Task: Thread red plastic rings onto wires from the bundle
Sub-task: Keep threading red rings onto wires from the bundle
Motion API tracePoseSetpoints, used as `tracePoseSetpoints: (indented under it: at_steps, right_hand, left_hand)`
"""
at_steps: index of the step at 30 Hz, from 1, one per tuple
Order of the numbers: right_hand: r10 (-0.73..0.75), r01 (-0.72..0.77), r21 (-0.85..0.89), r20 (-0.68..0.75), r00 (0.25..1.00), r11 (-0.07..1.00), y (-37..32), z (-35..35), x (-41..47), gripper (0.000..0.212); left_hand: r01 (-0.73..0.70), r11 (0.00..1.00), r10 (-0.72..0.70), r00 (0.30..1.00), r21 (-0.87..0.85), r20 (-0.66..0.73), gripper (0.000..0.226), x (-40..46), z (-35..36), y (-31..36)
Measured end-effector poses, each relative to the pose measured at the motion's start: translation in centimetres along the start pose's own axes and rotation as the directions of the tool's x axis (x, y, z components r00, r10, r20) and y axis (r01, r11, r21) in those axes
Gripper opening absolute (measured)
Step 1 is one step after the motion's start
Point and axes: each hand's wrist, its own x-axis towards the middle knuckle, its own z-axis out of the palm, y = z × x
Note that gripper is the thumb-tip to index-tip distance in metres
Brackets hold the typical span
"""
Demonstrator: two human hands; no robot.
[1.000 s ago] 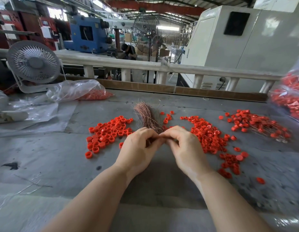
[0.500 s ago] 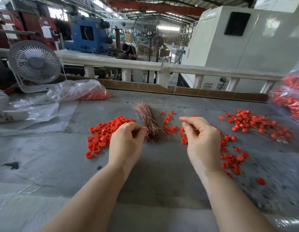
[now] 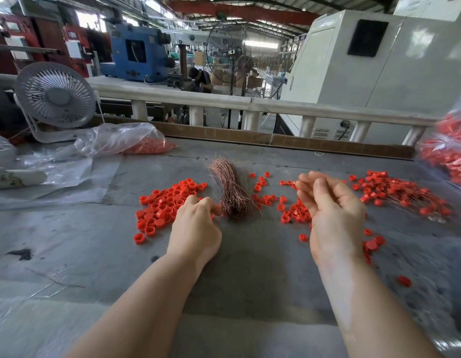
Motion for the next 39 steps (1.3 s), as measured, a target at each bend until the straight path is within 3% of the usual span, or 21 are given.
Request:
tracePoseSetpoints:
  at_steps: [3, 9, 14, 18, 22, 25, 28, 32, 39]
  right_hand:
    - [0.114, -0.113, 0.155, 0.008, 0.993, 0.981, -0.1, -0.2, 0.2, 0.021]
    - [0.161, -0.16, 0.21, 0.012, 0.987, 0.964, -0.2, -0.2, 0.2, 0.021]
    - [0.168, -0.168, 0.185, 0.014, 0.986, 0.968, -0.3, -0.1, 0.1, 0.018]
    - [0.128, -0.129, 0.118, 0.022, 0.992, 0.985, -0.3, 0.2, -0.1, 0.018]
    - [0.03, -0.028, -0.029, 0.064, 0.998, 0.999, -0.3, 0.5, -0.4, 0.021]
    - [0.026, -0.023, -0.034, 0.096, 0.995, 0.999, -0.2, 0.5, -0.5, 0.022]
    - [0.084, -0.093, 0.069, 0.12, 0.989, 0.993, -0.3, 0.3, -0.4, 0.021]
    - [0.148, -0.171, 0.177, 0.137, 0.979, 0.969, -0.5, 0.2, -0.2, 0.021]
    - [0.191, -0.219, 0.179, 0.164, 0.968, 0.959, -0.5, 0.3, -0.3, 0.021]
  left_hand:
    - [-0.012, 1.0, 0.012, 0.999, -0.003, -0.04, 0.03, 0.0, 0.0, 0.0]
    - [0.082, 0.991, -0.078, 0.996, 0.105, -0.046, 0.026, 0.4, -0.1, -0.8]
    - [0.009, 0.999, -0.013, 0.993, -0.036, -0.118, 0.015, 0.3, 0.1, -0.5]
    - [-0.014, 0.962, -0.052, 0.971, -0.274, -0.232, 0.012, 0.3, -0.3, 0.0]
    - [0.037, 0.756, -0.105, 0.992, -0.654, -0.065, 0.022, 0.4, -0.2, 0.6]
    - [0.051, 0.646, -0.079, 0.997, -0.762, -0.001, 0.025, 0.2, -0.2, 0.8]
    - [0.09, 0.542, -0.05, 0.996, -0.836, 0.075, 0.023, 0.1, -0.4, 1.0]
    - [0.142, 0.485, 0.01, 0.986, -0.863, 0.168, 0.021, -0.2, -0.7, 1.3]
    - [0.181, 0.473, 0.026, 0.975, -0.862, 0.219, 0.015, -0.4, -0.8, 1.5]
